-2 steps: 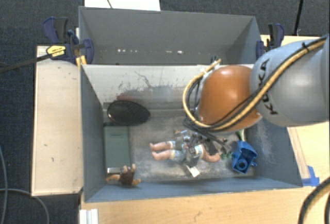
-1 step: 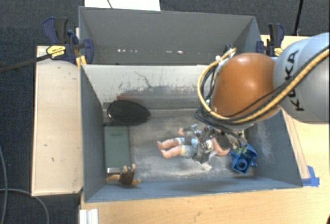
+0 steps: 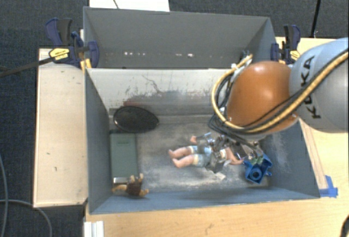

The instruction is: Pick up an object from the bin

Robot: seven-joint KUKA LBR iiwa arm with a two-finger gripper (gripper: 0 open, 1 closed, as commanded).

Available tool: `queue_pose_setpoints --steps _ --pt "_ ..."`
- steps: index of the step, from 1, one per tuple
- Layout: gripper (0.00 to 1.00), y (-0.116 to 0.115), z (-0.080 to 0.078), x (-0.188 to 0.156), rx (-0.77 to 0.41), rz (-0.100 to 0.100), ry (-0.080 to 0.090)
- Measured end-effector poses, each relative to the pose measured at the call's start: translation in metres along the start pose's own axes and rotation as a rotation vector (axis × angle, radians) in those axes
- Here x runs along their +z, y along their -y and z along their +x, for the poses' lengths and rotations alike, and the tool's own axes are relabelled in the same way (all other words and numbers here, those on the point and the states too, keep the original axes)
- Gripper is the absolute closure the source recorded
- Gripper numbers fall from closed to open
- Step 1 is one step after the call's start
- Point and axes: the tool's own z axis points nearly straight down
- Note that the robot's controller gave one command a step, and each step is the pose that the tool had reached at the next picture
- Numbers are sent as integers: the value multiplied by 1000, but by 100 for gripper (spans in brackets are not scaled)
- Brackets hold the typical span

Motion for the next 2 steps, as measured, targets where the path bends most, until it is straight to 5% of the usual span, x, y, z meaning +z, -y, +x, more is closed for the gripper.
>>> queue_pose_setpoints --steps 1,2 --pt "100 2 -1 -23 -19 -7 -23" --pt "100 4 -17 2 -37 -1 -1"
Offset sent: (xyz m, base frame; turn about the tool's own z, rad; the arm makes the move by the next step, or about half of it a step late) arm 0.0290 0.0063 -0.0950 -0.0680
